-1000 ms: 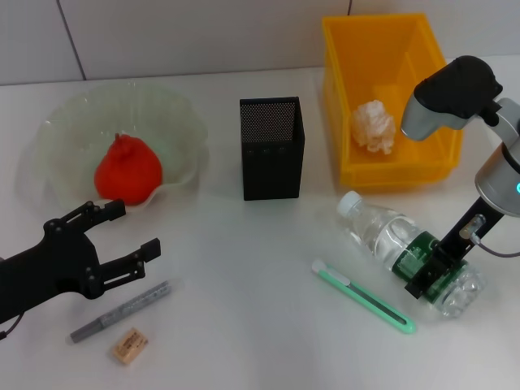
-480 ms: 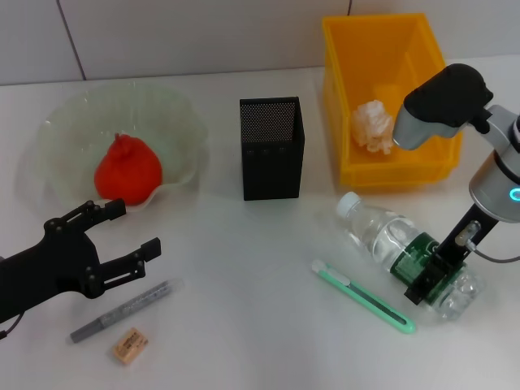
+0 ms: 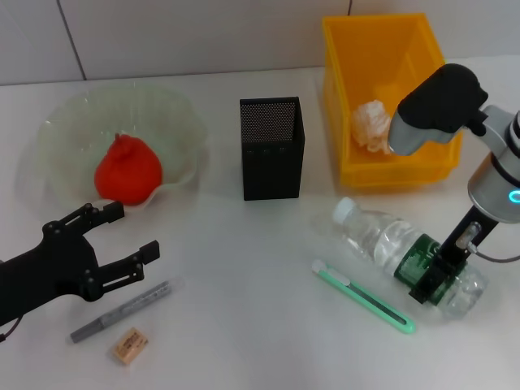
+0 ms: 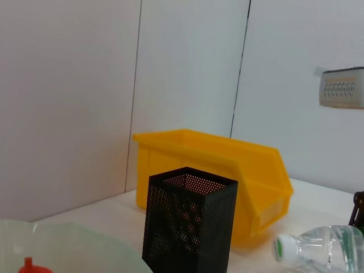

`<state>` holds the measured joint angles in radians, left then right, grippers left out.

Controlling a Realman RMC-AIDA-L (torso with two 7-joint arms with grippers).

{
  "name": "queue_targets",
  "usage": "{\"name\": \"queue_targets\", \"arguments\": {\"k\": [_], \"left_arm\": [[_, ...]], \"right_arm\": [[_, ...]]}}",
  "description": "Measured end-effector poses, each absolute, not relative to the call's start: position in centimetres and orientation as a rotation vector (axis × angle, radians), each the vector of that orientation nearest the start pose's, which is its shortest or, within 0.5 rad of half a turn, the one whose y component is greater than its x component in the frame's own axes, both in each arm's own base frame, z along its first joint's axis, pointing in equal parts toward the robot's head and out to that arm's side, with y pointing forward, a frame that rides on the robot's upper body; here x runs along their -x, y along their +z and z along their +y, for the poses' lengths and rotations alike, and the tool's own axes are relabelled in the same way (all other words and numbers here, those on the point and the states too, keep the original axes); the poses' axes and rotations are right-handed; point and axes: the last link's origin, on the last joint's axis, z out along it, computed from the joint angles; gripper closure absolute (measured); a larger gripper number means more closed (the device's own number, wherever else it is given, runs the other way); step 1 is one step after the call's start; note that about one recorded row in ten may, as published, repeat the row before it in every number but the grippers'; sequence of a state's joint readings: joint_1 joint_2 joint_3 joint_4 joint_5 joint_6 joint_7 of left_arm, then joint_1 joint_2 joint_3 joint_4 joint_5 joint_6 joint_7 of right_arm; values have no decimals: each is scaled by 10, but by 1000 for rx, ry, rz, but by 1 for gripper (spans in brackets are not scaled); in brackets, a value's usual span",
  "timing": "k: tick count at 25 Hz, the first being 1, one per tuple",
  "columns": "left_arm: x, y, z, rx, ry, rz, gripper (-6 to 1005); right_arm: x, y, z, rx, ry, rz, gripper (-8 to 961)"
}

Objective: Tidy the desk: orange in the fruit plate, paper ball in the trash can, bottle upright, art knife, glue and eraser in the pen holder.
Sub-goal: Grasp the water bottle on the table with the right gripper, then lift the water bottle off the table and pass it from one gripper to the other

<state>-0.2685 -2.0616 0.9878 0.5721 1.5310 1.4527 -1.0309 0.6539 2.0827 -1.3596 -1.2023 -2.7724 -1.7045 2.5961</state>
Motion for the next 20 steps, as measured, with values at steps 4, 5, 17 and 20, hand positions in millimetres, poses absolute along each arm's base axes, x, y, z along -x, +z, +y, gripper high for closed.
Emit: {"name": "queue_targets", "arguments": {"k": [4, 5, 17, 20], "left_arm": [[306, -13, 276, 2502, -811, -496, 139], [306, -13, 276, 2502, -811, -497, 139], [306, -13, 276, 2502, -811, -498, 139], [306, -13, 276, 2502, -812, -498, 139]], "right_arm": [[-217, 0, 341, 2508, -858, 1103, 192], [-216, 1, 341, 2507, -848, 1095, 192], [-220, 9, 335, 2550, -731, 1010, 192], [-221, 10, 334, 2558, -710, 1009, 192]]}}
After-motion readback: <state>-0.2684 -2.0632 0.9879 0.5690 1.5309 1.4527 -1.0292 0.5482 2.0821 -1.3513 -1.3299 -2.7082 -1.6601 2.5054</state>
